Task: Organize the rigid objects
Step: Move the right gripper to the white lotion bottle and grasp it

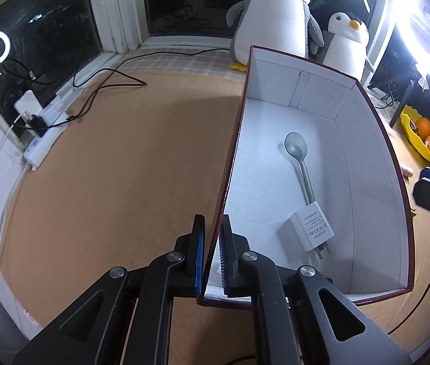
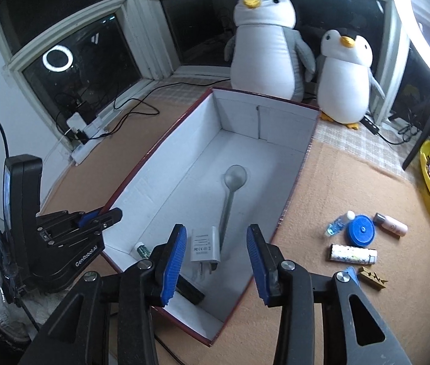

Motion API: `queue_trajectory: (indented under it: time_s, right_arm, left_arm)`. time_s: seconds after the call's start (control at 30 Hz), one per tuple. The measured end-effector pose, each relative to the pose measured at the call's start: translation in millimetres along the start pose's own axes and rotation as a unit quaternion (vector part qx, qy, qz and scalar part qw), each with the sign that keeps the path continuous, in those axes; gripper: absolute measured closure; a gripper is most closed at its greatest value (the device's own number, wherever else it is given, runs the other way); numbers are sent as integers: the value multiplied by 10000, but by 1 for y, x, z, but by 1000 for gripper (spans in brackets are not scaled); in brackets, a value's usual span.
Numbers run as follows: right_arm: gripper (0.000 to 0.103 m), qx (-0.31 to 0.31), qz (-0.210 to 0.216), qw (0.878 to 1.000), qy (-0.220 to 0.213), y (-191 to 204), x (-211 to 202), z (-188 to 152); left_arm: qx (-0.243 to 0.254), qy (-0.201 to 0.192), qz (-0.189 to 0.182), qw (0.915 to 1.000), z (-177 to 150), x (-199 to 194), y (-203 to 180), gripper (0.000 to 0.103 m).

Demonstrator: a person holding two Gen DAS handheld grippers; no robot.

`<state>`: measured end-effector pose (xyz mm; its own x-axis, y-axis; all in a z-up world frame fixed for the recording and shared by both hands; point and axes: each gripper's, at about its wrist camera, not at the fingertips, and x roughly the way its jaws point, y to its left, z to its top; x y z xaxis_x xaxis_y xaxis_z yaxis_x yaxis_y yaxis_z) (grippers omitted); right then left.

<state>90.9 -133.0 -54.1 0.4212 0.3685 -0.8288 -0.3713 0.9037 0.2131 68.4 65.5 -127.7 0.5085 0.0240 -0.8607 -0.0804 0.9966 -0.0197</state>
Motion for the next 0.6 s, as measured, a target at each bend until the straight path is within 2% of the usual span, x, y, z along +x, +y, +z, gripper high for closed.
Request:
queue_trajectory:
  time_s: [0.1,0.43,0.6]
  right_arm:
    - [61,249,-66,9997,-52,-19,-7,-3]
    - [60,1088,-413,9931,-141,-92,-26,-18]
    - [60,1369,-728,9878,-115,-128,-34,-29]
  left_arm:
    - [5,13,-2,10000,0,0,0,95]
    - [91,73,30,9999,3,3,-2,95]
    - [85,93,25,9999,4,3,-2,95]
